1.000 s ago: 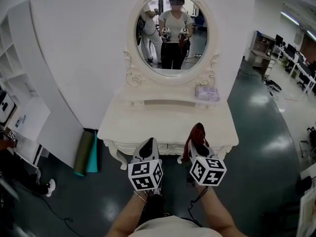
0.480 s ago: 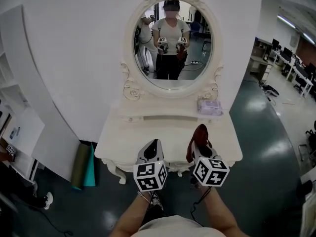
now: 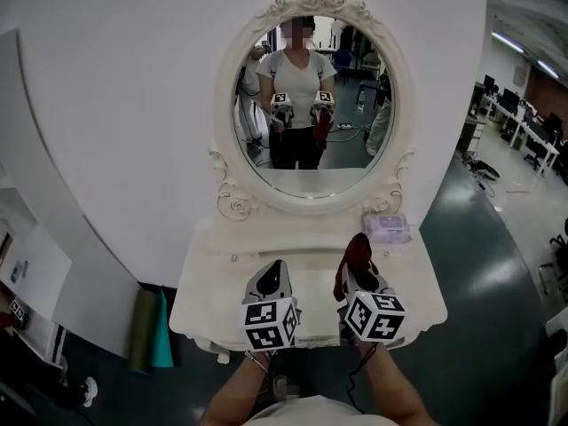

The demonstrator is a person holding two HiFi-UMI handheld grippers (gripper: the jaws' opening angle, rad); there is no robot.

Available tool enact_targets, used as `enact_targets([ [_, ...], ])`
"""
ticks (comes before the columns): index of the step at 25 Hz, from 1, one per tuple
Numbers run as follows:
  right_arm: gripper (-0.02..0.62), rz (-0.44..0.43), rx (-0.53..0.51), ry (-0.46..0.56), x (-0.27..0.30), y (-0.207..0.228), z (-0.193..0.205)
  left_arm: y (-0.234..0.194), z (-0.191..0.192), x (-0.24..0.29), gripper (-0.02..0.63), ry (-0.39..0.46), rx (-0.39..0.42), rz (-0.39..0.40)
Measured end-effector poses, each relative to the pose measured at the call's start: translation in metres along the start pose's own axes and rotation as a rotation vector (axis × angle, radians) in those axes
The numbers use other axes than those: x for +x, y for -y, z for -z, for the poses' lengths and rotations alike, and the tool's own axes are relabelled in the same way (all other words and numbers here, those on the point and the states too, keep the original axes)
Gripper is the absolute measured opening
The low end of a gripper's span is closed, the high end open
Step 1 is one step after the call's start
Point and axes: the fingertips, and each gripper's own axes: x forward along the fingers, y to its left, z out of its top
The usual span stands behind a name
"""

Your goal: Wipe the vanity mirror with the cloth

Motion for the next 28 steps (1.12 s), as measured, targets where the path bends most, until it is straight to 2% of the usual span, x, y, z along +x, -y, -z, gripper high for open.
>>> enact_targets([
  [8, 0.058, -0.001, 0.015, -0.028, 0.061, -0.004, 0.000, -0.030, -0.014, 0.055, 0.011, -0.017, 0.037, 0.019],
  [12, 0.058, 0.009, 0.015, -0.045, 0.076, 0.005, -0.003, -0.041, -0.015, 0.077, 0.011, -0.023, 0.017, 0.003],
  [19, 0.058, -0.001, 0.041, -0.100, 0.103, 0.034, 0.005, -0.040, 0.017, 0.103, 0.011, -0.095, -0.019, -0.046],
  [24, 0.058, -0.056, 0.000, -0.079, 0.130, 0.034, -0.022, -0.040, 0.002, 0.119, 0.011, -0.067, -0.008, -0.080],
  [28, 0.058, -0.112, -0.083, -0.052, 0.150, 0.022, -0.050, -0.049, -0.023, 0.129, 0.011, -0.021, -0.002, -0.101],
])
